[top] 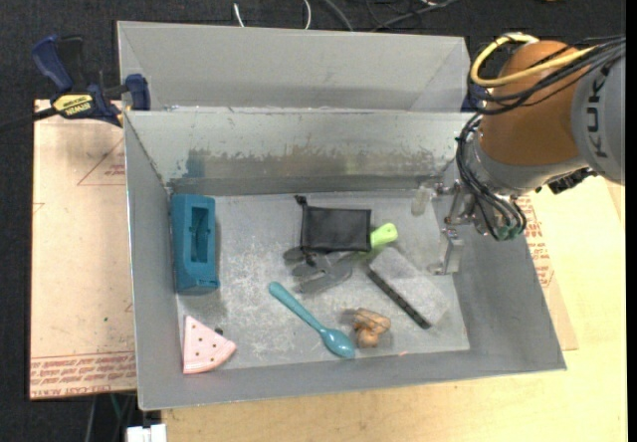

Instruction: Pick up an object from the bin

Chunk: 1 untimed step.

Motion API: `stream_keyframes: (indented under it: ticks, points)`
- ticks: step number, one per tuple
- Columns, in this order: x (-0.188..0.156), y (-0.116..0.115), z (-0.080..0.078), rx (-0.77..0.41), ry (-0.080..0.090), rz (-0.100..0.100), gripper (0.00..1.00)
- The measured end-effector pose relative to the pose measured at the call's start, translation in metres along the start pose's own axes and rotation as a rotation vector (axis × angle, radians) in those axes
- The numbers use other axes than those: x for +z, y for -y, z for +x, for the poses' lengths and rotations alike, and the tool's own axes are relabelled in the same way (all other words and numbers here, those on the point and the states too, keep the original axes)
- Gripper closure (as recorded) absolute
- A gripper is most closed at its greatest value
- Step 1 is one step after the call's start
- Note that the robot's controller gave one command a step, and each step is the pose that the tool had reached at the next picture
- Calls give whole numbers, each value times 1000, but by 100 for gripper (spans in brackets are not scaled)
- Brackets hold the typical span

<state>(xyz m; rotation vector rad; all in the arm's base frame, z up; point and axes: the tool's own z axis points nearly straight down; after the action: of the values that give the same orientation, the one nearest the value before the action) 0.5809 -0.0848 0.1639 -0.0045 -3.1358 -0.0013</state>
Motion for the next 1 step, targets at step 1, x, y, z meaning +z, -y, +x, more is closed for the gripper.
stream_keyframes:
  ticks: [1]
  points:
    - [-5,0,-1,-2,7,1,0]
